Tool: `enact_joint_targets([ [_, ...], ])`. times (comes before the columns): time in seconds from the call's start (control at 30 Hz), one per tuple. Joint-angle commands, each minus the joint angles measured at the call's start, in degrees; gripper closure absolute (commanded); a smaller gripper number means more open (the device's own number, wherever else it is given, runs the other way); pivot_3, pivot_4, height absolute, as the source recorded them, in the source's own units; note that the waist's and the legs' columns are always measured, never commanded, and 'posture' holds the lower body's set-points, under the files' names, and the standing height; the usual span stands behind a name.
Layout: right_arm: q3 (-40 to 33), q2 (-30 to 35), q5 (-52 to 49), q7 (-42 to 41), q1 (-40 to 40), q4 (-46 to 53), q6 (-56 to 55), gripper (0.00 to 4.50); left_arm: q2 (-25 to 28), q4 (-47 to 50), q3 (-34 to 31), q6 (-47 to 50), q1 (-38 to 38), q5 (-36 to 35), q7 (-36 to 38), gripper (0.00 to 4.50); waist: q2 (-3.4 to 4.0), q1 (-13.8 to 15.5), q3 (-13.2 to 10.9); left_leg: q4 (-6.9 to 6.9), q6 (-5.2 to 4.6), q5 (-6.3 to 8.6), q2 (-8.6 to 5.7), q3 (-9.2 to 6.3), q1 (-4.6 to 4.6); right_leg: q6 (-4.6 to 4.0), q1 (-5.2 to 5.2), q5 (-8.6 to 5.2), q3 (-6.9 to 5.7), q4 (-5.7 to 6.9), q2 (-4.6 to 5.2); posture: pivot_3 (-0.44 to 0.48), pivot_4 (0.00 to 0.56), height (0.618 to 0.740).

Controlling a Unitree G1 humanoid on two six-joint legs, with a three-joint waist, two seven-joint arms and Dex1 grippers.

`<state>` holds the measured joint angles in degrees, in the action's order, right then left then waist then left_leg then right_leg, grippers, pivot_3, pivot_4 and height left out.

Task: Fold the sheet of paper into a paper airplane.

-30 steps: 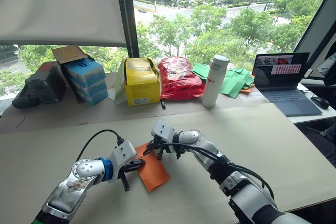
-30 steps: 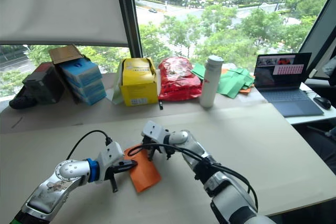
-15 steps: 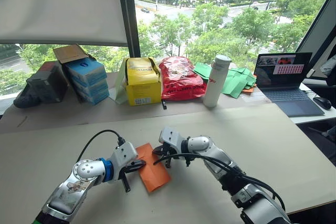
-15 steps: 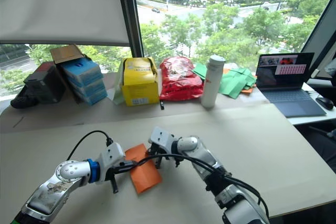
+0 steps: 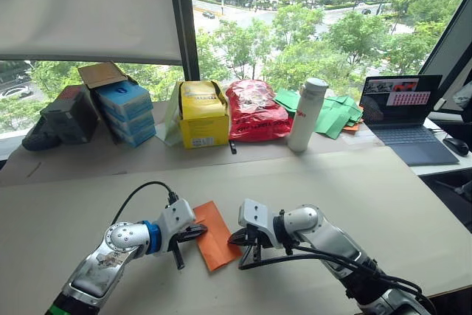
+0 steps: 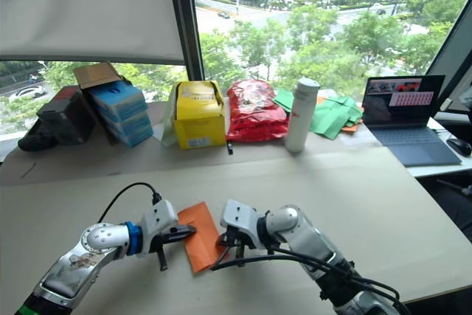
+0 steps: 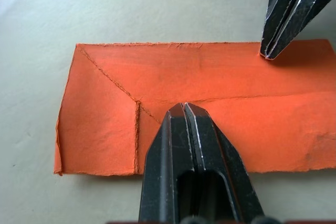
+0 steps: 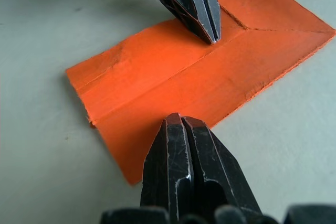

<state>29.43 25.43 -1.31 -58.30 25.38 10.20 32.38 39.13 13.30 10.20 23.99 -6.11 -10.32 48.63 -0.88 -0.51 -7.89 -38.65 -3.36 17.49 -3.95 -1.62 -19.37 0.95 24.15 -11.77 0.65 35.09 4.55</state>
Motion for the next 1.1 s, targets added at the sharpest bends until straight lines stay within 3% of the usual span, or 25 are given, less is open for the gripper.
enact_joint_targets([
  [0.03,1.5,3.0,-0.7,-1.8,-2.6,2.7,2.9,4.45,1.0,-3.5,2.1,1.3,1.3,2.5,0.3,4.50,-0.01,0.1,0.0,0.00,0.00,0.00,0.00,0.00,0.00,0.00,0.00,0.00,-0.01,-0.01,0.01,0.000,0.150,0.740],
  [0.23,2.2,5.3,-2.1,-2.6,-4.1,6.5,4.5,4.45,1.2,-3.8,2.0,1.1,1.2,2.5,0.7,4.50,-0.01,0.3,0.0,0.00,-0.02,0.01,0.01,0.00,-0.01,0.03,-0.01,-0.02,-0.01,-0.03,0.02,0.000,0.150,0.740],
  [0.37,-1.2,3.7,-3.7,0.2,-4.3,7.1,2.8,4.45,0.7,-4.1,1.6,0.6,0.7,2.1,0.8,4.50,-0.02,0.5,0.0,0.00,-0.01,0.01,0.03,0.01,-0.02,0.03,-0.01,-0.02,-0.02,-0.04,0.01,0.000,0.150,0.740],
  [0.5,-8.7,1.3,-9.4,1.7,-4.8,9.5,1.3,4.45,0.6,-3.0,-1.6,0.4,0.5,0.2,0.5,4.50,-0.06,0.5,0.0,-0.05,0.02,-0.02,0.06,0.01,-0.33,0.04,0.09,0.01,-0.02,0.00,-0.01,0.000,0.150,0.740],
  [0.7,-17.3,3.3,-15.0,2.9,-7.1,11.2,2.7,4.45,4.4,4.6,-13.0,5.7,4.5,-9.5,3.6,4.50,-0.19,0.3,-0.1,-0.09,0.12,-0.08,0.11,0.00,-1.14,-0.04,0.90,0.08,-0.03,0.06,-0.10,0.000,0.150,0.740],
  [0.87,-17.2,4.0,-13.9,4.4,-7.0,8.7,0.7,4.45,6.8,6.1,-11.1,4.9,8.6,-8.4,5.3,4.50,-0.09,0.3,-0.2,-0.10,0.46,-0.24,0.07,0.01,-1.55,-0.07,1.20,0.09,-0.05,-0.05,-0.05,0.000,0.150,0.740],
  [1.1,-16.7,4.0,-14.2,5.2,-6.7,8.6,0.6,4.45,2.5,5.4,-8.8,5.5,4.1,-8.6,2.8,4.50,-0.09,1.2,-0.2,-0.22,0.37,-0.19,-0.01,0.00,-1.70,-0.04,1.24,0.11,-0.09,-0.08,0.06,0.000,0.150,0.740],
])
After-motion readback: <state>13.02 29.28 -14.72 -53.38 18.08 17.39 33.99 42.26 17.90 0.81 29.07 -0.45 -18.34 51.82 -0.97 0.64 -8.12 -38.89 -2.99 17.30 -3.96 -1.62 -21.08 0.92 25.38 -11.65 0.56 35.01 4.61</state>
